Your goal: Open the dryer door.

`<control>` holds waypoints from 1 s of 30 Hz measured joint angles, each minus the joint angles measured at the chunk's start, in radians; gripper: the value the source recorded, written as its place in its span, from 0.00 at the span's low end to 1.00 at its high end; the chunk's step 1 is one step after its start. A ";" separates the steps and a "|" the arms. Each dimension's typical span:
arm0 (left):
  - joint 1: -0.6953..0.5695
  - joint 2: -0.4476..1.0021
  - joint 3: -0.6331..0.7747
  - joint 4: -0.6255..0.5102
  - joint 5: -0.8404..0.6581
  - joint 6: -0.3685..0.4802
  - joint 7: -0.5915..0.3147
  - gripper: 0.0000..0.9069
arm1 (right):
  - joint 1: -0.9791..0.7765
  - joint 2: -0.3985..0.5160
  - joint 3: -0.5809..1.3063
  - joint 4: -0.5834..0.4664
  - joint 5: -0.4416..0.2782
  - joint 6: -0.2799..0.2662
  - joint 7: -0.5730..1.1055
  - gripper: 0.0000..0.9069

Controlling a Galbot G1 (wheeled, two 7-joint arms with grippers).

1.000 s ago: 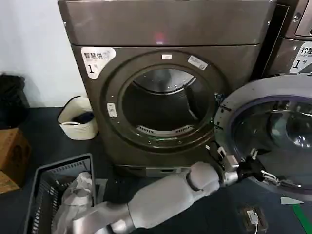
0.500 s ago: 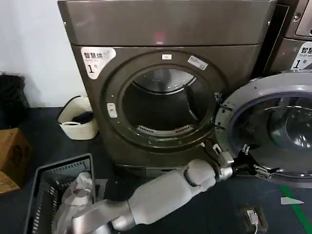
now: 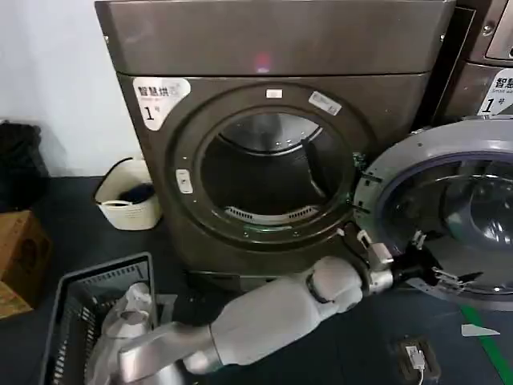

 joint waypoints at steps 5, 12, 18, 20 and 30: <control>-0.001 0.000 -0.008 -0.062 -0.013 0.012 0.001 1.00 | 0.001 0.001 -0.004 -0.005 0.001 -0.001 0.001 1.00; 0.007 0.118 -0.012 -0.154 -0.003 -0.011 0.002 1.00 | 0.006 0.001 -0.003 -0.007 0.001 0.000 -0.009 1.00; -0.009 0.235 -0.011 -0.231 -0.019 -0.045 0.001 1.00 | 0.005 -0.003 -0.002 -0.008 0.001 0.003 -0.014 1.00; -0.014 0.272 -0.013 -0.258 -0.027 -0.053 0.003 1.00 | 0.005 -0.003 -0.002 -0.007 0.001 0.003 -0.018 1.00; -0.015 0.450 -0.015 -0.367 0.042 -0.108 -0.008 1.00 | 0.012 -0.021 -0.004 -0.012 0.001 0.004 -0.036 1.00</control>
